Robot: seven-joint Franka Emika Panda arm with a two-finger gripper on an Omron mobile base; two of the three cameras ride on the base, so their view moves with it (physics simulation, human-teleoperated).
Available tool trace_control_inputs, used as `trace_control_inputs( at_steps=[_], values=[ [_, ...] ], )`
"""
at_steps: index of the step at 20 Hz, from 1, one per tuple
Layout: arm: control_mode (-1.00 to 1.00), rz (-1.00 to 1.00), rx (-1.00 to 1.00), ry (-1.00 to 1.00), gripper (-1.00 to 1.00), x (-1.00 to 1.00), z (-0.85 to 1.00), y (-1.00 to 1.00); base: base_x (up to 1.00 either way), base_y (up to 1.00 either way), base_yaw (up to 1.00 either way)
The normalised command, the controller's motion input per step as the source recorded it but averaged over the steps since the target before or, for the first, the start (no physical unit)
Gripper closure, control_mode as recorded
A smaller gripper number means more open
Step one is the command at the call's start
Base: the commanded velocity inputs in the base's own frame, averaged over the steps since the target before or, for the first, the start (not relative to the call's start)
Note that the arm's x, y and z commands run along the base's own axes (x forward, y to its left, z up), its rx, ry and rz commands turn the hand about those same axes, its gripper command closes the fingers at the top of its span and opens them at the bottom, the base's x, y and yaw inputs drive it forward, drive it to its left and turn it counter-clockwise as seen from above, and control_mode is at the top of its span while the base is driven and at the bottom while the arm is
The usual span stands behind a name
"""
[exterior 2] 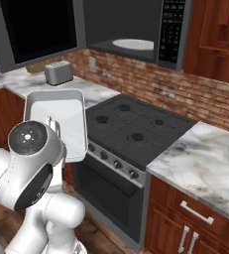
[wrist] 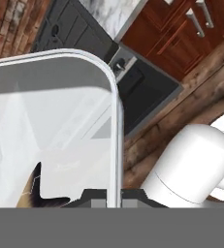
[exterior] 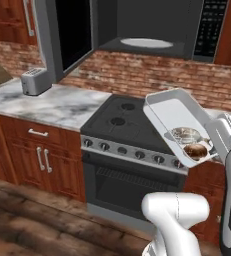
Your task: Place the tupperware containing the fish and mushroom meal in the microwave. Close the microwave door and press the start button to reheat the meal.
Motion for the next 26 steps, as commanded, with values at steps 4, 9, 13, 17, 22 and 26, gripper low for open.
trace_control_inputs(
  at_steps=[4,9,13,17,22,26],
  values=[
    [1.00,0.00,0.00,0.00,1.00,0.00,0.00,0.00,0.76,0.14,-0.12],
    [1.00,0.00,0.00,0.00,1.00,0.00,0.00,0.00,0.72,0.14,-0.14],
    [1.00,0.00,0.00,0.00,1.00,0.00,0.00,0.00,0.56,0.23,-0.17],
    [1.00,0.00,0.00,0.00,1.00,0.00,0.00,0.00,0.29,0.34,-0.14],
    [1.00,0.00,0.00,0.00,1.00,0.00,0.00,0.00,0.30,0.41,-0.14],
    [1.00,0.00,0.00,0.00,1.00,0.00,0.00,0.00,0.35,0.41,-0.15]
  ],
)
